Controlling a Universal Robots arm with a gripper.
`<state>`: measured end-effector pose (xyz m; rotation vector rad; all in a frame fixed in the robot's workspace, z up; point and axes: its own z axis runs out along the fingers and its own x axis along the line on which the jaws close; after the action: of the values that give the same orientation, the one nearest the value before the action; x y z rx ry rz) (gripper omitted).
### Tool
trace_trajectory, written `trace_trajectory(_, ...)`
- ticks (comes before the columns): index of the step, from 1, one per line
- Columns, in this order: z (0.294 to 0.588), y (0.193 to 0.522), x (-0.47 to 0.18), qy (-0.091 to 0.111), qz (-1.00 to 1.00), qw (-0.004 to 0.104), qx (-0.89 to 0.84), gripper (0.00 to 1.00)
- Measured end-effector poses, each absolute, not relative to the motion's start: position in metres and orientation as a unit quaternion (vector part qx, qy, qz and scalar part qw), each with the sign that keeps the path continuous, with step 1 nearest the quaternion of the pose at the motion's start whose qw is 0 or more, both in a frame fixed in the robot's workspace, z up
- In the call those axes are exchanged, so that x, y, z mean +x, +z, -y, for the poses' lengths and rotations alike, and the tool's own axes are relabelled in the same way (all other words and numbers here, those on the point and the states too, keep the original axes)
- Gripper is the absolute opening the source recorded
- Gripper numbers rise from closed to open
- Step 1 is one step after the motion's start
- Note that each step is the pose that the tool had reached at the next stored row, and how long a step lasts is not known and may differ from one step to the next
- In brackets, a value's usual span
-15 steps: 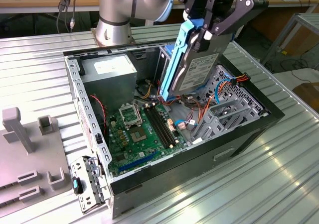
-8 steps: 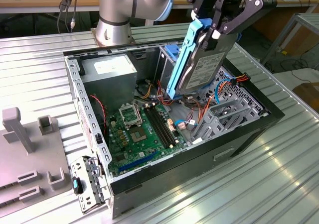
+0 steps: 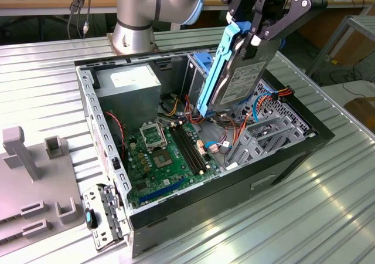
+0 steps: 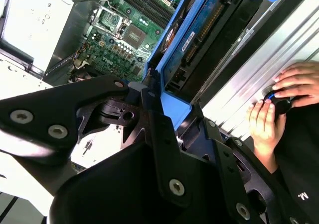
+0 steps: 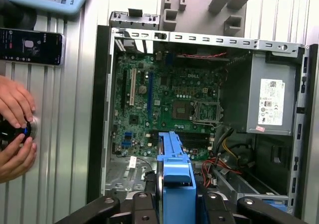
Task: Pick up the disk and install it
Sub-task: 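Insert the disk into the insertion slot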
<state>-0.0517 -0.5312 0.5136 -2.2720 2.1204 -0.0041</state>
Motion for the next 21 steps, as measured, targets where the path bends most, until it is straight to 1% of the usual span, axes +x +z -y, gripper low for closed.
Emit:
trace_trajectory(6, 0.543, 0.512, -0.050, -0.001, -0.682, 0.017, -0.731, 0.37)
trace_trajectory(21, 0.544, 0.502, -0.026, -0.002, -0.699, 0.017, -0.715, 0.37)
